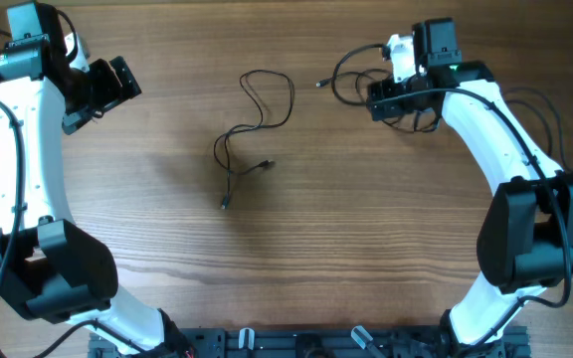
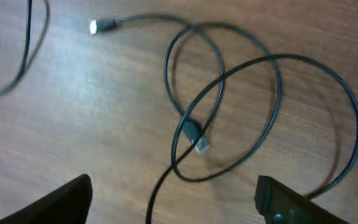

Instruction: Untangle cables

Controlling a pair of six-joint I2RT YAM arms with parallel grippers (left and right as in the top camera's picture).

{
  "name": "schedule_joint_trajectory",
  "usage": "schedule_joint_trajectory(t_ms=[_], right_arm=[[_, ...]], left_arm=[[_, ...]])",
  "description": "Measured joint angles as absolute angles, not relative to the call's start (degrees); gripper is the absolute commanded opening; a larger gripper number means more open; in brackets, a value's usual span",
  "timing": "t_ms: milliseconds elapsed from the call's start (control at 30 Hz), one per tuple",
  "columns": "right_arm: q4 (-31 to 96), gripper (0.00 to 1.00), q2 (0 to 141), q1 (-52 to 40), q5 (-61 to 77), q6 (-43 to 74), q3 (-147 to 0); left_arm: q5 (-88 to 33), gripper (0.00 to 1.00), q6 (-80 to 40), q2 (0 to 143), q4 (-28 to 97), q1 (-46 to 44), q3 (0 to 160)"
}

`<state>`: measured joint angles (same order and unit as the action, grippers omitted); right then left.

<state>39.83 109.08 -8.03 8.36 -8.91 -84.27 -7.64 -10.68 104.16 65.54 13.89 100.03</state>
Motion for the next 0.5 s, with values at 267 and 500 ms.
schedule_joint_trajectory(t_ms=[267, 500], right_arm=[[41.8, 0.86, 113.1, -8.1, 16.3, -21.5, -84.3], [31.1, 0.04, 120.1, -8.1, 13.1, -23.3, -84.3]], left_arm=[[-7.6, 1.00, -10.7, 104.2, 65.5, 13.9, 100.0], [-7.7, 1.00, -10.7, 104.2, 65.6, 13.9, 100.0]])
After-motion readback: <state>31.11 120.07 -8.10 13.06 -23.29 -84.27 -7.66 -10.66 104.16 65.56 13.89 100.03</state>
